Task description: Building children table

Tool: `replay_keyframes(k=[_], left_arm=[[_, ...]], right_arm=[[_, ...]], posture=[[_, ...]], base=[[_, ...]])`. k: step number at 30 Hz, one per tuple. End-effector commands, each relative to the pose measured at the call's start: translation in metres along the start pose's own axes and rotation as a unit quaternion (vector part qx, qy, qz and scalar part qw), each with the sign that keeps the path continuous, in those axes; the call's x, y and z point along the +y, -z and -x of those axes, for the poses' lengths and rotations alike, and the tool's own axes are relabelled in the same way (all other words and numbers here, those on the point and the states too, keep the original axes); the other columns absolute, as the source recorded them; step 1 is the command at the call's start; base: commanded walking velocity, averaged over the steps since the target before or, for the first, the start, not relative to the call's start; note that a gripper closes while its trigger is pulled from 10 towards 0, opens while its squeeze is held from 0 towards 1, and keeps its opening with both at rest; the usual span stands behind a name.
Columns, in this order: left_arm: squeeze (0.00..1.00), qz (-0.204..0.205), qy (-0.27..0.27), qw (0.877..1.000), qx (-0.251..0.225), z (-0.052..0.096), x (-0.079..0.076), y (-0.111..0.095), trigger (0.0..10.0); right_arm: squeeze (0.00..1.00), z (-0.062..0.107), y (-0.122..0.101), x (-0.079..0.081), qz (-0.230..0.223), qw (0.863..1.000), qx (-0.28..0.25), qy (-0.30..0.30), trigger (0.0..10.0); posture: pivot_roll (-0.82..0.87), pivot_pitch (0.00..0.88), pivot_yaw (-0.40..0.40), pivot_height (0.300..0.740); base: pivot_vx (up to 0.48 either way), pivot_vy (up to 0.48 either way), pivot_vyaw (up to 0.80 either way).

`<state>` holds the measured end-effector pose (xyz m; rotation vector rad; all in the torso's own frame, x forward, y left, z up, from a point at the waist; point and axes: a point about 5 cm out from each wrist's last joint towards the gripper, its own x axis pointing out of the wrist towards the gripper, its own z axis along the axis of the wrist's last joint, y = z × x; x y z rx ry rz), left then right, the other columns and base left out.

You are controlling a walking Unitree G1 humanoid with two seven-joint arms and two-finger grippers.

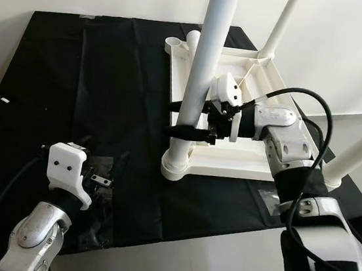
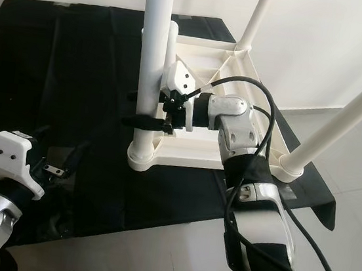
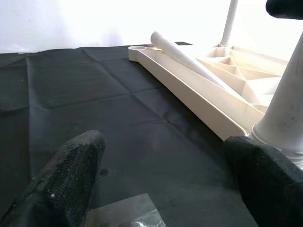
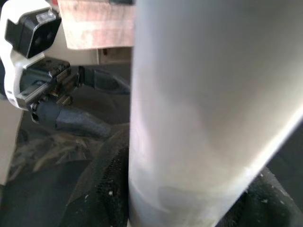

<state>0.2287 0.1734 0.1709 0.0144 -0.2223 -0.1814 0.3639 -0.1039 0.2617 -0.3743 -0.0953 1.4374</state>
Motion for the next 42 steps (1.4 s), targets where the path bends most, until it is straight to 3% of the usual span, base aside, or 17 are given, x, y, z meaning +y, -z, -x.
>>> replay_keyframes(k=[1,10,11,12,13,14,15,17,19,27,28,31,32,35,38,41,42], left_arm=[[0.0,0.004,0.001,1.0,0.009,0.002,-0.002,0.003,10.0],[0.0,0.004,0.0,1.0,0.008,0.002,-0.002,0.003,10.0],[0.0,0.005,-0.001,1.0,0.007,0.001,-0.001,0.003,10.0],[0.0,0.005,-0.001,1.0,0.007,0.001,-0.001,0.003,10.0],[0.0,0.005,-0.001,1.0,0.007,0.001,-0.001,0.002,10.0],[0.0,0.004,-0.002,1.0,0.006,0.001,0.001,0.002,10.0],[0.0,0.004,-0.002,1.0,0.006,0.001,0.001,0.002,10.0],[0.0,0.003,-0.003,1.0,0.006,-0.001,0.003,0.002,10.0],[0.0,0.0,-0.001,1.0,0.007,-0.002,0.003,0.002,10.0],[0.0,0.006,0.007,1.0,0.009,-0.007,0.007,0.006,10.0],[0.0,0.005,-0.001,1.0,0.007,-0.006,0.008,0.005,10.0],[0.0,0.005,-0.003,1.0,0.006,-0.006,0.008,0.005,10.0],[0.0,0.005,-0.003,1.0,0.006,-0.007,0.008,0.005,10.0],[0.0,0.006,-0.003,1.0,0.006,-0.007,0.008,0.006,10.0],[0.0,0.008,0.002,1.0,0.006,-0.007,0.006,0.006,10.0],[0.0,0.009,0.002,1.0,0.006,-0.007,0.006,0.006,10.0],[0.0,0.01,0.0,1.0,0.004,-0.007,0.005,0.005,10.0]], right_arm=[[0.0,0.007,-0.008,-0.004,0.026,1.0,-0.014,0.006,0.0],[0.0,0.013,0.007,0.01,-0.008,0.998,-0.026,-0.05,0.0],[0.0,0.002,0.025,0.03,-0.041,0.999,-0.014,-0.017,0.0],[0.0,0.002,0.025,0.03,-0.041,0.999,-0.014,-0.017,0.0],[0.0,-0.015,0.043,0.046,-0.054,0.995,0.009,0.081,0.0],[0.0,-0.022,0.057,0.059,-0.1,0.954,0.037,0.281,0.0],[0.0,-0.022,0.057,0.059,-0.1,0.954,0.037,0.281,0.0],[0.0,-0.021,0.066,0.097,-0.141,0.896,0.075,0.414,0.0],[0.0,-0.023,0.064,0.107,-0.147,0.896,0.075,0.413,0.0],[0.0,-0.023,0.051,0.103,-0.123,0.908,0.065,0.396,0.0],[0.0,-0.024,0.048,0.105,-0.126,0.909,0.078,0.389,10.0],[0.0,-0.024,0.046,0.104,-0.125,0.91,0.083,0.388,10.0],[1.0,-0.023,0.041,0.098,-0.126,0.906,0.072,0.397,10.0],[1.0,-0.024,0.036,0.091,-0.129,0.904,0.059,0.403,10.0],[1.0,-0.029,0.015,0.062,-0.105,0.94,-0.018,0.324,10.0],[1.0,-0.029,0.011,0.059,-0.1,0.946,-0.028,0.306,10.0],[1.0,-0.027,0.012,0.056,-0.078,0.972,-0.034,0.219,10.0]], posture=[[-0.03,0.161,-0.095,0.74],[-0.05,0.164,-0.101,0.74],[-0.06,0.168,-0.113,0.74],[-0.06,0.168,-0.113,0.74],[-0.06,0.168,-0.113,0.74],[-0.07,0.171,-0.109,0.74],[-0.07,0.171,-0.109,0.74],[-0.07,0.172,-0.096,0.74],[-0.09,0.172,-0.08,0.74],[-0.1,0.151,-0.082,0.74],[-0.1,0.146,-0.084,0.74],[-0.1,0.146,-0.084,0.74],[-0.11,0.144,-0.083,0.74],[-0.11,0.143,-0.082,0.74],[-0.1,0.144,-0.087,0.74],[-0.1,0.144,-0.087,0.74],[-0.09,0.151,-0.095,0.74]], base=[[0.0,0.0,0.0],[0.0,0.0,0.0],[0.0,0.0,0.0],[0.0,0.0,0.0],[0.0,0.0,0.0],[0.0,0.0,0.0],[0.0,0.0,0.0],[0.0,0.0,0.0],[0.0,0.0,0.0],[0.0,0.0,0.0],[0.0,0.0,0.0],[0.0,0.0,0.0],[0.0,0.0,0.0],[0.0,0.0,0.0],[0.0,0.0,0.0],[0.0,0.0,0.0],[0.0,0.0,0.0]])
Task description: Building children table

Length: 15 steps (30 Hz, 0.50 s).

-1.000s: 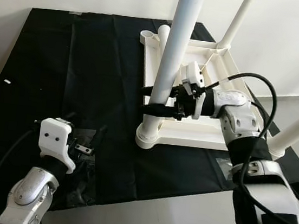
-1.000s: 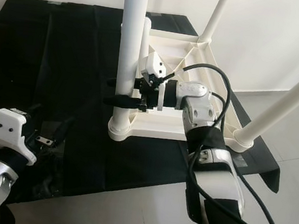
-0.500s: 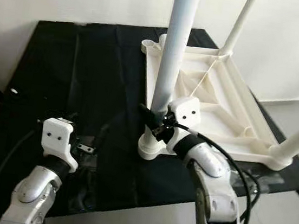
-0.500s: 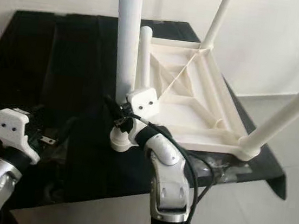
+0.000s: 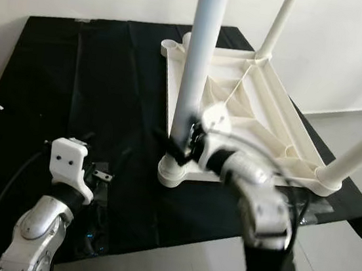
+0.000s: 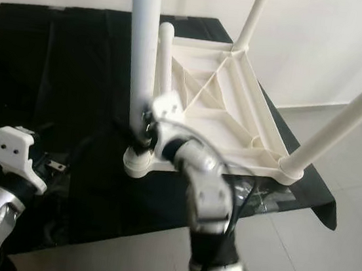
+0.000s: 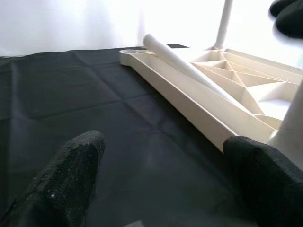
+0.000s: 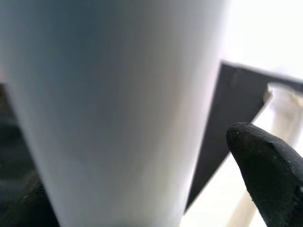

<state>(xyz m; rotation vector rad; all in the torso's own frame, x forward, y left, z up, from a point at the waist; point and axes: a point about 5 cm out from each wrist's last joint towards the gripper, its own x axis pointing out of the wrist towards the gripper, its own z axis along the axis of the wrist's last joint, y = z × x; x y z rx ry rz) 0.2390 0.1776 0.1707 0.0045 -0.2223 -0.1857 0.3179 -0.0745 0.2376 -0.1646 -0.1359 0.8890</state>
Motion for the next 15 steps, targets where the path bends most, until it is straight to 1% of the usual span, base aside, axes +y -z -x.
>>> replay_keyframes(k=[1,2,3,5,6,8,9,11,12,14,15], left_arm=[[0.0,0.005,-0.003,1.0,0.003,0.002,-0.002,0.002,10.0],[0.0,0.005,-0.003,1.0,0.003,0.002,-0.002,0.002,10.0],[0.0,0.006,-0.004,1.0,0.002,0.003,-0.004,0.001,10.0],[0.0,0.006,-0.004,1.0,0.002,0.003,-0.004,0.001,10.0],[0.0,0.006,-0.004,1.0,0.002,0.004,-0.004,0.001,10.0],[0.0,0.007,-0.003,1.0,0.002,0.005,-0.006,0.001,10.0],[0.0,0.007,-0.003,1.0,0.002,0.005,-0.006,0.001,10.0],[0.0,0.006,-0.002,1.0,0.003,0.006,-0.008,0.001,10.0],[0.0,0.006,-0.002,1.0,0.003,0.006,-0.008,0.001,10.0],[0.0,0.004,0.0,1.0,0.003,0.006,-0.012,0.001,10.0],[0.0,0.004,0.0,1.0,0.003,0.006,-0.012,0.001,10.0]], right_arm=[[1.0,0.001,0.011,-0.006,0.024,0.991,0.011,-0.127,10.0],[1.0,0.001,0.011,-0.006,0.024,0.991,0.011,-0.127,10.0],[0.82,0.005,0.012,-0.018,0.05,0.978,0.02,-0.2,10.0],[0.82,0.005,0.012,-0.018,0.05,0.978,0.02,-0.2,10.0],[0.0,0.003,0.009,-0.024,0.053,0.976,0.019,-0.211,10.0],[0.0,-0.004,-0.002,-0.036,0.038,0.972,0.008,-0.23,10.0],[0.0,-0.004,-0.002,-0.036,0.038,0.972,0.008,-0.23,10.0],[0.0,-0.01,-0.011,-0.045,0.029,0.97,-0.002,-0.242,10.0],[0.0,-0.01,-0.011,-0.045,0.029,0.97,-0.002,-0.242,10.0],[0.0,-0.012,-0.017,-0.052,0.024,0.965,0.0,-0.26,10.0],[0.0,-0.012,-0.017,-0.052,0.024,0.965,0.0,-0.26,10.0]], posture=[[-0.08,0.153,-0.1,0.74],[-0.08,0.153,-0.1,0.74],[-0.07,0.155,-0.102,0.74],[-0.07,0.155,-0.102,0.74],[-0.07,0.158,-0.103,0.74],[-0.06,0.158,-0.105,0.74],[-0.06,0.158,-0.105,0.74],[-0.05,0.163,-0.106,0.74],[-0.05,0.163,-0.106,0.74],[-0.04,0.157,-0.117,0.74],[-0.04,0.157,-0.117,0.74]], base=[[0.0,0.0,0.0],[0.0,0.0,0.0],[0.0,0.0,0.0],[0.0,0.0,0.0],[0.0,0.0,0.0],[0.0,0.0,0.0],[0.0,0.0,0.0],[0.0,0.0,0.0],[0.0,0.0,0.0],[0.0,0.0,0.0],[0.0,0.0,0.0]])
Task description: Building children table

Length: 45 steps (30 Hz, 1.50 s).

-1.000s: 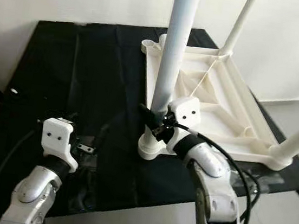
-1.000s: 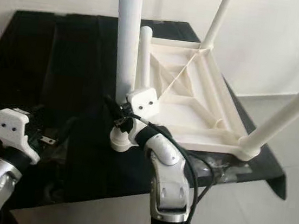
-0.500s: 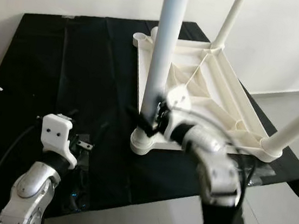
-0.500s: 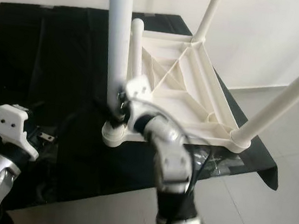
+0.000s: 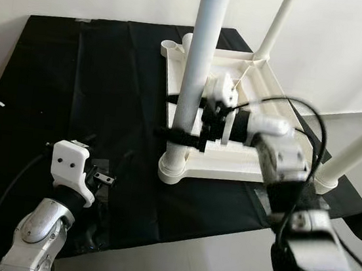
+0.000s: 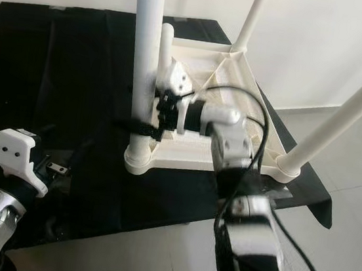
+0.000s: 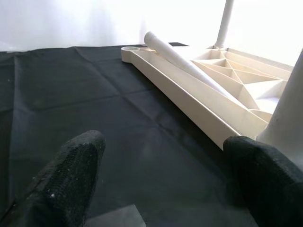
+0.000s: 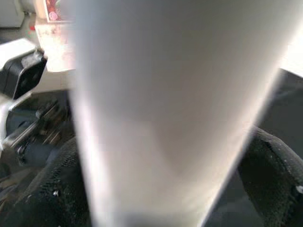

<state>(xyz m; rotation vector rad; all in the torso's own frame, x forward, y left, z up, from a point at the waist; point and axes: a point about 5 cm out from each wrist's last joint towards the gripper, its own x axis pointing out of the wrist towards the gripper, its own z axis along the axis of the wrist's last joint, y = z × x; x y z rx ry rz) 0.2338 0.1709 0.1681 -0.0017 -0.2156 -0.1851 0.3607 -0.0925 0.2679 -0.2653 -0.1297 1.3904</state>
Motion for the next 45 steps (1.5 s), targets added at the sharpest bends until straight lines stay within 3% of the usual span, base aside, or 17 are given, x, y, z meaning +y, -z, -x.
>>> replay_keyframes(k=[1,3,16,22,23,24,25,26,28,29,31,36,37,41,42,44,45], left_arm=[[0.0,0.0,0.001,1.0,-0.001,0.002,-0.004,0.0,10.0],[0.0,0.002,0.001,1.0,0.001,0.004,-0.008,0.002,10.0],[0.0,0.016,0.015,1.0,-0.005,0.004,-0.007,-0.006,10.0],[0.0,0.036,0.023,0.999,0.0,0.008,-0.016,-0.009,10.0],[0.0,0.041,0.02,0.999,0.005,0.012,-0.021,-0.011,10.0],[0.0,0.041,0.02,0.999,0.005,0.012,-0.021,-0.011,10.0],[0.0,0.042,0.017,0.999,0.009,0.014,-0.024,-0.012,10.0],[0.0,0.044,0.006,0.999,0.015,0.015,-0.027,-0.013,10.0],[0.0,0.047,-0.013,0.998,0.03,0.016,-0.028,-0.011,10.0],[0.0,0.052,-0.022,0.997,0.043,0.015,-0.031,-0.009,10.0],[0.0,0.058,-0.03,0.996,0.059,0.012,-0.035,-0.006,10.0],[0.0,0.064,-0.037,0.995,0.067,0.009,-0.037,-0.005,10.0],[0.0,0.065,-0.046,0.995,0.065,0.006,-0.034,-0.007,10.0],[0.0,0.061,-0.048,0.995,0.067,0.006,-0.03,-0.008,10.0],[0.0,0.052,-0.043,0.995,0.073,0.007,-0.029,-0.009,10.0],[0.0,0.046,-0.04,0.995,0.077,0.008,-0.028,-0.011,10.0],[0.0,0.041,-0.039,0.995,0.08,0.01,-0.028,-0.012,10.0]], right_arm=[[0.0,0.003,0.004,-0.001,-0.009,1.0,0.0,-0.009,10.0],[0.0,0.009,0.005,-0.005,-0.021,0.999,0.006,-0.037,0.0],[0.0,0.017,0.03,0.002,-0.025,0.999,0.0,-0.045,0.0],[0.0,0.006,0.067,0.022,-0.042,0.992,0.052,0.107,0.0],[0.0,0.008,0.084,0.028,-0.068,0.945,0.076,0.31,0.0],[0.0,0.008,0.084,0.028,-0.068,0.945,0.076,0.31,0.0],[0.0,0.02,0.095,0.033,-0.086,0.882,0.1,0.452,0.0],[0.0,0.022,0.101,0.049,-0.092,0.857,0.104,0.495,0.0],[0.0,0.014,0.1,0.063,-0.09,0.865,0.097,0.484,0.0],[0.0,0.002,0.096,0.07,-0.083,0.887,0.08,0.447,0.0],[0.0,-0.01,0.091,0.075,-0.074,0.906,0.065,0.412,0.0],[0.0,-0.016,0.091,0.075,-0.074,0.908,0.062,0.408,0.0],[0.0,-0.022,0.089,0.071,-0.075,0.908,0.065,0.407,10.0],[0.0,-0.025,0.083,0.069,-0.075,0.904,0.073,0.414,10.0],[0.72,-0.024,0.077,0.07,-0.084,0.909,0.067,0.404,10.0],[0.72,-0.023,0.072,0.071,-0.09,0.912,0.063,0.396,10.0],[1.0,-0.021,0.065,0.07,-0.09,0.923,0.057,0.37,10.0]], posture=[[-0.04,0.157,-0.117,0.74],[-0.01,0.133,-0.129,0.74],[0.01,0.024,-0.14,0.74],[-0.02,0.0,-0.124,0.74],[-0.05,0.0,-0.104,0.74],[-0.05,0.0,-0.104,0.74],[-0.05,0.0,-0.098,0.74],[-0.06,0.0,-0.076,0.74],[-0.08,0.0,-0.043,0.74],[-0.09,0.0,-0.029,0.74],[-0.1,0.0,-0.018,0.74],[-0.1,0.0,-0.019,0.74],[-0.1,0.0,-0.024,0.74],[-0.1,0.0,0.0,0.74],[-0.1,0.0,0.011,0.74],[-0.1,0.0,0.012,0.74],[-0.09,0.0,0.006,0.74]], base=[[0.0,0.0,0.0],[0.0,0.0,0.0],[0.0,0.0,0.0],[0.0,0.0,0.0],[0.0,0.0,0.0],[0.0,0.0,0.0],[0.0,0.0,0.0],[0.0,0.0,0.0],[0.0,0.0,0.0],[0.0,0.0,0.0],[0.0,0.0,0.0],[0.0,0.0,0.0],[0.0,0.0,0.0],[0.0,0.0,0.0],[0.0,0.0,0.0],[0.0,0.0,0.0],[0.0,0.0,0.0]])
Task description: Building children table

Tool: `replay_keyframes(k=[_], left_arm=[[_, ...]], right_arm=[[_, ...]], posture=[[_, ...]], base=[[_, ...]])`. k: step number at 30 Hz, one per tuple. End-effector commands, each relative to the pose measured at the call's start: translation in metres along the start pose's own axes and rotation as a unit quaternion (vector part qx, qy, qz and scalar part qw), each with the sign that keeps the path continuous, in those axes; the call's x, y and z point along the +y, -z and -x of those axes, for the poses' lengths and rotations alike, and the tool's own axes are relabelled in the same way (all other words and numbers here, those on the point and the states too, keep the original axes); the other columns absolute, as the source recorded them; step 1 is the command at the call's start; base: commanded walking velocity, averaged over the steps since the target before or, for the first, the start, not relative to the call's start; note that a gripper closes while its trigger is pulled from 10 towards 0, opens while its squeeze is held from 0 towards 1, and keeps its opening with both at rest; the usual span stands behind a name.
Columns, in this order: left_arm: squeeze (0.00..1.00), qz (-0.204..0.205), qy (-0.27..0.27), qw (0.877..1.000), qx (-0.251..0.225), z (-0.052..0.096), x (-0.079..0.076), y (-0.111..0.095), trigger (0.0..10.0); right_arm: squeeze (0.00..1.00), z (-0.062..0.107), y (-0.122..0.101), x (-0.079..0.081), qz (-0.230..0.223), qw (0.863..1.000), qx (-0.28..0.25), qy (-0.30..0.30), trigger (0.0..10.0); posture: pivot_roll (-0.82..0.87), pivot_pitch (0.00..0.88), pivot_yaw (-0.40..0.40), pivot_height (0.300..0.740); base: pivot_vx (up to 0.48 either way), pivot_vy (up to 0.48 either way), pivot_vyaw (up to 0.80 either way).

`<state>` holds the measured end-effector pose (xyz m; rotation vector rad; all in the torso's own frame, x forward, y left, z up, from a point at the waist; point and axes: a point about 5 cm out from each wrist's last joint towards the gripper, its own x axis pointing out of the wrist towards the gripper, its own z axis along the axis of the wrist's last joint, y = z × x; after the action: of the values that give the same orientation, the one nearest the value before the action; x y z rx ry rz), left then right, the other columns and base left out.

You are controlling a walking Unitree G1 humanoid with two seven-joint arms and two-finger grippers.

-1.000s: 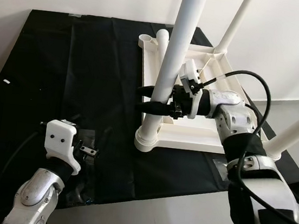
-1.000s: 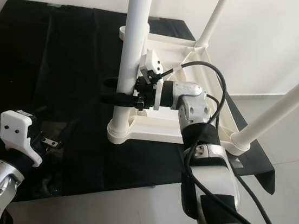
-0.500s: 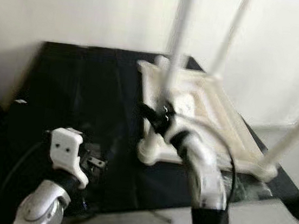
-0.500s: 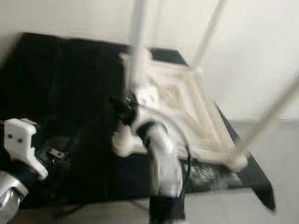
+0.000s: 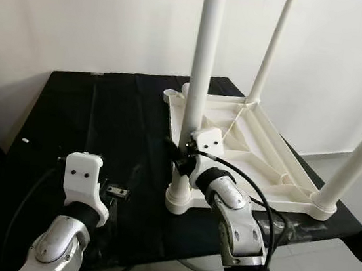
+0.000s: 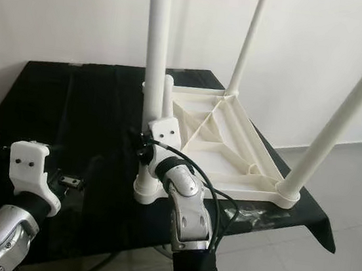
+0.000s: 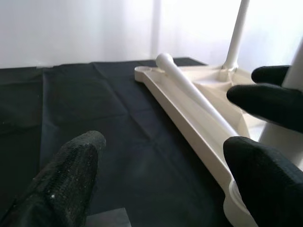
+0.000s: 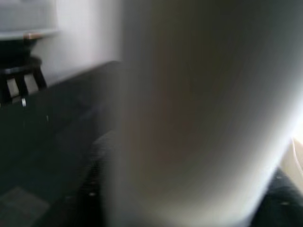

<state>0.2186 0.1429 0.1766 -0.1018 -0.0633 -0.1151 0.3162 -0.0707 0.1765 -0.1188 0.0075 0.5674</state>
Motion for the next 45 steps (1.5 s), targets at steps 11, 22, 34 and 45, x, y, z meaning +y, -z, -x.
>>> replay_keyframes(k=[11,22,34,45], left_arm=[[0.0,-0.009,0.005,1.0,-0.026,0.008,-0.025,-0.032,10.0],[0.0,-0.092,-0.005,0.996,-0.012,0.026,-0.001,-0.029,10.0],[0.0,-0.111,0.029,0.992,-0.044,0.05,0.01,-0.036,10.0],[0.0,-0.074,0.075,0.992,-0.064,0.056,0.018,-0.035,10.0]], right_arm=[[0.0,0.033,-0.038,-0.007,0.103,0.907,-0.034,-0.408,10.0],[0.0,0.019,-0.035,-0.04,0.055,0.892,-0.025,-0.447,10.0],[0.0,0.026,-0.05,-0.065,0.03,0.848,-0.003,-0.529,0.0],[0.0,0.034,-0.027,-0.05,0.028,0.901,-0.005,-0.433,0.0]], posture=[[-0.05,0.0,-0.015,0.74],[-0.06,0.064,-0.026,0.74],[-0.07,0.075,-0.067,0.74],[-0.1,0.104,-0.092,0.74]], base=[[0.0,0.0,0.0],[0.0,0.0,0.0],[0.0,0.0,0.0],[0.0,0.0,0.0]])
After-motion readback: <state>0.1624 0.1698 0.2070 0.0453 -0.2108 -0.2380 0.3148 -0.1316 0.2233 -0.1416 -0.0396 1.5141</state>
